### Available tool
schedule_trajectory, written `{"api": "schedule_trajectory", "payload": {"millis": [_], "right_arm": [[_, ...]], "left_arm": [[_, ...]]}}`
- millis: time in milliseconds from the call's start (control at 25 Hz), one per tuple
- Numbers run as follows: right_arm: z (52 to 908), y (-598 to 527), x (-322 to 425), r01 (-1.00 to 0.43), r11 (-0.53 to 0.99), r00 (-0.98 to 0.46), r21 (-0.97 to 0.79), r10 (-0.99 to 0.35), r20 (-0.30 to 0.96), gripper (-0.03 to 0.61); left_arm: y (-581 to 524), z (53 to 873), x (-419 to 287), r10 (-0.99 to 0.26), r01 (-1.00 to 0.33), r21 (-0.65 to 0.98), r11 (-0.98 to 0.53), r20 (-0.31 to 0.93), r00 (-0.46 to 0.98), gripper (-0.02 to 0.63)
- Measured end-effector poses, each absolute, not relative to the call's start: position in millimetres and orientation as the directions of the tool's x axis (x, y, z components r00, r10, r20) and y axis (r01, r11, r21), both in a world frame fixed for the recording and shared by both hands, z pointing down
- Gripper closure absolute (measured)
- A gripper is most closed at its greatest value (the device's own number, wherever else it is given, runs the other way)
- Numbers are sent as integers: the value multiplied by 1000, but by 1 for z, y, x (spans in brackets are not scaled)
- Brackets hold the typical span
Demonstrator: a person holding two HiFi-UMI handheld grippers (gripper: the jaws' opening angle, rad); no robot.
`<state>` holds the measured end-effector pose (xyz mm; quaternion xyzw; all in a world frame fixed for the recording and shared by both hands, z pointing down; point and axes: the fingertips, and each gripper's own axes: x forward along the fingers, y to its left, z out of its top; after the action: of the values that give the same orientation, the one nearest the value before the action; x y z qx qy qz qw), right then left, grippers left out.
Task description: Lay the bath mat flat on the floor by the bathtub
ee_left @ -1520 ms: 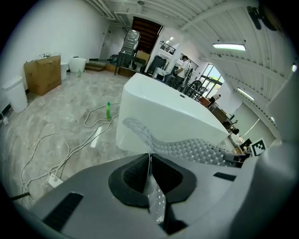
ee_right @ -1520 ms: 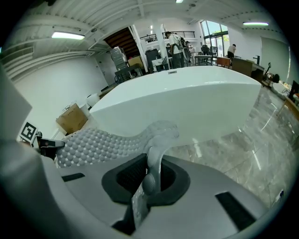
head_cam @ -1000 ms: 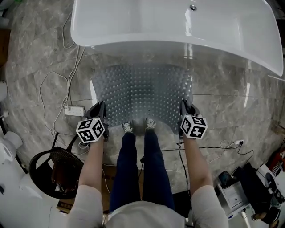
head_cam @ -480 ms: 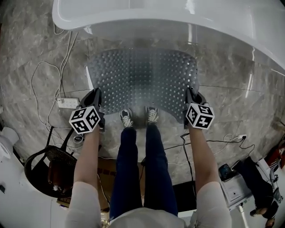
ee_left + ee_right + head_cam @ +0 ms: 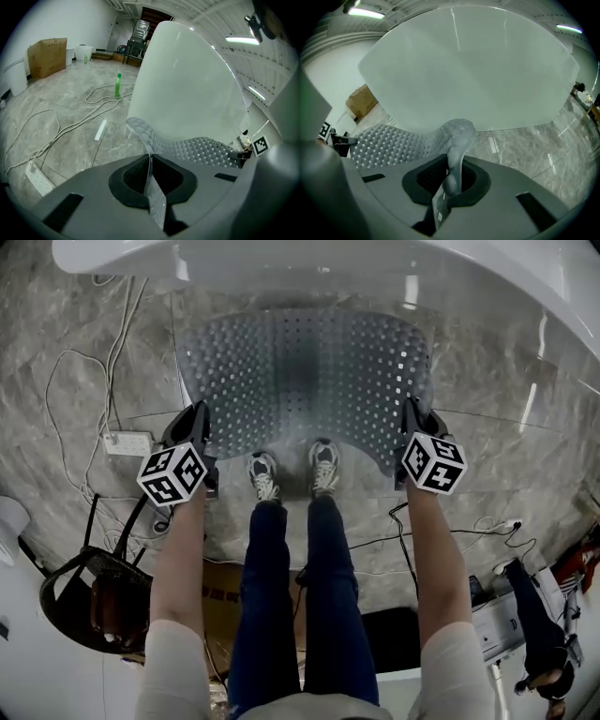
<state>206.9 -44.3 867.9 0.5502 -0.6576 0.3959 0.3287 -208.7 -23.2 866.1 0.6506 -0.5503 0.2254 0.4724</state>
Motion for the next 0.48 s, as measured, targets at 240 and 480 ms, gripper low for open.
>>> {"api": "schedule_trajectory", "payload": {"millis": [240, 480], "right_arm": [[905, -43, 210, -985, 43, -169, -168, -446, 879, 537], [930, -44, 216, -986, 28, -158, -162, -442, 883, 537]], "left_arm": [[-21, 906, -207, -509, -925, 379, 34, 803, 310, 569], [-22, 933, -204, -494, -929, 370, 34, 814, 306, 569]]}}
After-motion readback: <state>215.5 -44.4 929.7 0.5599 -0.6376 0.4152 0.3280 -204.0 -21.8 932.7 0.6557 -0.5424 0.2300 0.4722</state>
